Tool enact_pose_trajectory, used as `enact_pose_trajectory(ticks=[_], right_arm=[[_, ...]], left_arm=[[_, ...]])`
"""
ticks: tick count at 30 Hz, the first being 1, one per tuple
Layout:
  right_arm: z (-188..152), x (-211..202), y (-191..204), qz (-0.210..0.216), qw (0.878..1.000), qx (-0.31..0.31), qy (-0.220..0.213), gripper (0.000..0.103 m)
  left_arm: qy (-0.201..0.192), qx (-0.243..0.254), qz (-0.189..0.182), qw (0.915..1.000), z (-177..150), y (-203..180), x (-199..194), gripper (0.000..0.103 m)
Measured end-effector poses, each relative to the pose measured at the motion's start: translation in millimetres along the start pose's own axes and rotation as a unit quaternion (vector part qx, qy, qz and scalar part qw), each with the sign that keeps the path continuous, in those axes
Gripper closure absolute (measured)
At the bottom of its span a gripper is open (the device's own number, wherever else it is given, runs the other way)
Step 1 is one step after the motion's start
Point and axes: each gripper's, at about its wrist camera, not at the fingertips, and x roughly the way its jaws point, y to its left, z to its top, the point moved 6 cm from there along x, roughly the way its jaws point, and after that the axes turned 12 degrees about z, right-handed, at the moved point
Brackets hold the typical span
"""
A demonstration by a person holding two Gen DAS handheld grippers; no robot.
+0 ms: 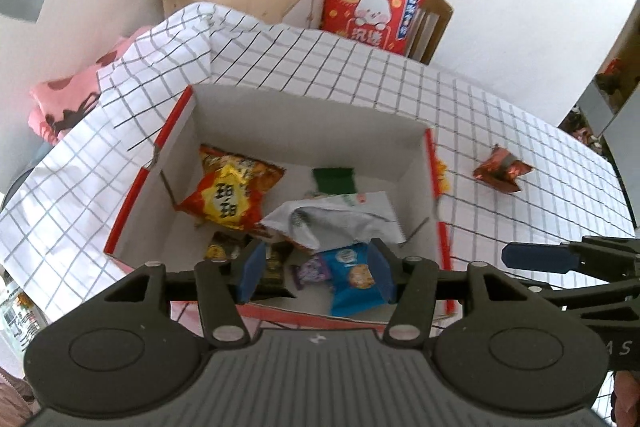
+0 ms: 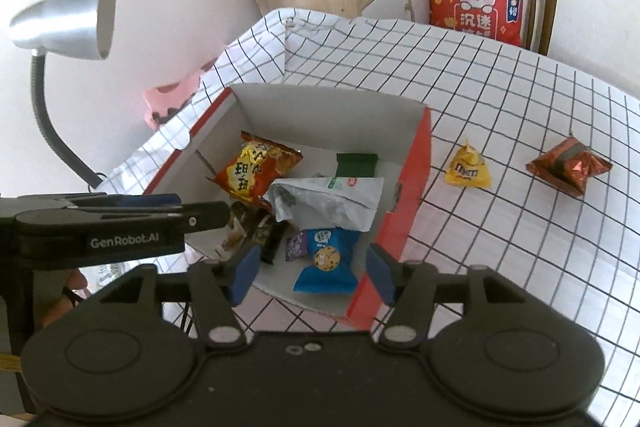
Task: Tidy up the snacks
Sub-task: 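Lift both tools out of the box toward the M&M's and foil packets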
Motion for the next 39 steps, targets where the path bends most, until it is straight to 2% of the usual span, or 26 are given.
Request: enact_pose_trajectory(ticks=[4, 10, 14, 18, 21, 23, 28, 32, 39], right_arm=[[-1.2, -22.7, -7.1, 0.002, 1.0, 0.0, -0.021, 0.034], [-6.1, -56.7, -26.4, -0.004, 0.999, 0.002, -0.048, 0.023], [-10.9, -76.2, -45.4, -0.012, 0.998, 0.013, -0.059, 0.02], [-15.1, -92.4, -67.5, -0.028, 0.997, 0.02, -0.065, 0.017], [-15.7, -102.8, -86.4, -0.045, 0.996, 0.024, -0.07, 0.012], [-14.5, -109.5, -99.2, -0.054, 0.995, 0.028, -0.076, 0.007], [-6.9, -119.8, -136.3, -0.08, 0.993, 0.026, -0.078, 0.002], [2.0, -118.6, -167.1, -0.098, 0.993, 0.019, -0.07, 0.001], [29.1, -111.0, -216.2, -0.111, 0.989, 0.053, -0.076, 0.001]], left_arm=[[-0.016, 0.006, -0.009, 0.9998, 1.4, -18.2, -14.3, 0.047], [-0.028, 0.015, -0.029, 0.9991, -1.4, -50.4, -30.6, 0.041], [-0.031, 0.02, -0.045, 0.9983, -1.5, -76.5, -34.8, 0.041], [-0.058, 0.031, -0.045, 0.9968, 0.7, -105.6, -40.3, 0.04], [-0.075, 0.03, -0.047, 0.9956, 5.8, -125.0, -41.8, 0.03], [-0.078, 0.03, -0.05, 0.9953, 9.9, -137.5, -38.5, 0.03], [-0.071, 0.027, -0.04, 0.9963, 18.4, -167.4, -21.1, 0.026], [-0.038, -0.006, -0.035, 0.9986, 30.0, -181.3, 5.4, 0.026], [-0.01, -0.055, 0.009, 0.9984, 47.9, -193.2, 53.9, 0.026]])
